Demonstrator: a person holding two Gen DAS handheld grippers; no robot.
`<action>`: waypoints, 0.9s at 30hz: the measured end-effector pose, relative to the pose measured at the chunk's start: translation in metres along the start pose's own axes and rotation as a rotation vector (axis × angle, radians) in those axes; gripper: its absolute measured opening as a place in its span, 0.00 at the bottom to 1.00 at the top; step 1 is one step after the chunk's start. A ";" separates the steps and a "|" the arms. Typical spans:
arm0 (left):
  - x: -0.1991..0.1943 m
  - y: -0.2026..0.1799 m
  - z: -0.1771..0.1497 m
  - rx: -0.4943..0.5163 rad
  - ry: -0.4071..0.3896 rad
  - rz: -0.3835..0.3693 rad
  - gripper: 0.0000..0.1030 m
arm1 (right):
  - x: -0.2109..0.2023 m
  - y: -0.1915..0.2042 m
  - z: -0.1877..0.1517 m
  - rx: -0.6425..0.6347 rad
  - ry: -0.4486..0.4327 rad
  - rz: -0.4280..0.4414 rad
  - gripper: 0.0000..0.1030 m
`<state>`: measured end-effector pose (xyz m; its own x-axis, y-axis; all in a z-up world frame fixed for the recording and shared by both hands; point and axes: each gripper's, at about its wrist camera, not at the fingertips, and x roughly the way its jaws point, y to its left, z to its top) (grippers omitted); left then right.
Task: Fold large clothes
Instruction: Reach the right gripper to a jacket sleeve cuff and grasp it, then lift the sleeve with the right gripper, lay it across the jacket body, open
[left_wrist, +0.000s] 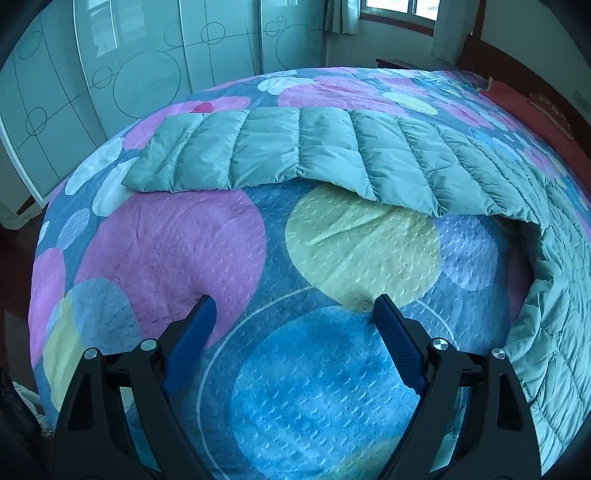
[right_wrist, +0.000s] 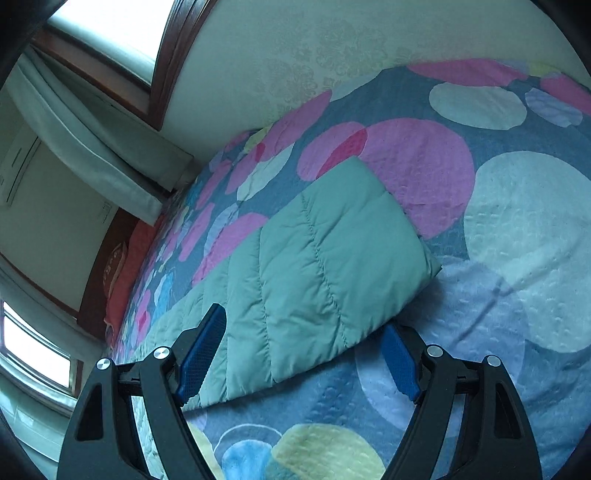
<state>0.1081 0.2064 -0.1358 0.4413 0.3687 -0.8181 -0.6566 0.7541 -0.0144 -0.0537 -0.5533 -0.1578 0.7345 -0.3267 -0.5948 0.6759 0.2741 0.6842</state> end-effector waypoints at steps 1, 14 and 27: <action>-0.001 0.002 0.000 -0.010 -0.004 -0.007 0.84 | -0.002 -0.001 -0.001 0.021 0.001 0.008 0.77; 0.001 0.023 0.002 -0.074 -0.019 0.040 0.84 | 0.009 0.011 0.016 -0.056 -0.039 -0.023 0.11; 0.013 0.034 0.011 -0.053 -0.029 0.085 0.90 | 0.011 0.201 -0.068 -0.550 0.033 0.202 0.05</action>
<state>0.0986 0.2429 -0.1402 0.3998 0.4460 -0.8008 -0.7236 0.6899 0.0230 0.0945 -0.4400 -0.0552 0.8477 -0.1933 -0.4941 0.4479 0.7598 0.4712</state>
